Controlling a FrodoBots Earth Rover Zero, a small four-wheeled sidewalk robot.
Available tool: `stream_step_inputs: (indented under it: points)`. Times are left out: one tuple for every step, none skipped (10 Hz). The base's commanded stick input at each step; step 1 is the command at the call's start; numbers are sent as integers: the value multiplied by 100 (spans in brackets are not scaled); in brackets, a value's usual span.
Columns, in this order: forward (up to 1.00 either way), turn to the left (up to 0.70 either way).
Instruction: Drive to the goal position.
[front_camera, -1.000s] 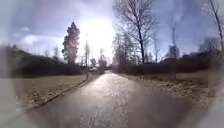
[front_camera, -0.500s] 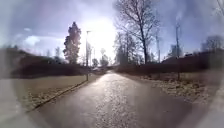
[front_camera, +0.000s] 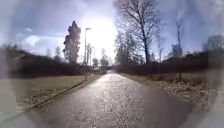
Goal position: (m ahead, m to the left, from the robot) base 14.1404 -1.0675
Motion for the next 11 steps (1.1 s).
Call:
stream_step_inputs:
  points:
    - [100, 6]
    - [100, 6]
    - [100, 6]
    - [100, 5]
    - [100, 5]
    - [100, 5]
    - [100, 5]
    - [100, 5]
    - [100, 5]
    - [100, 5]
    - [100, 5]
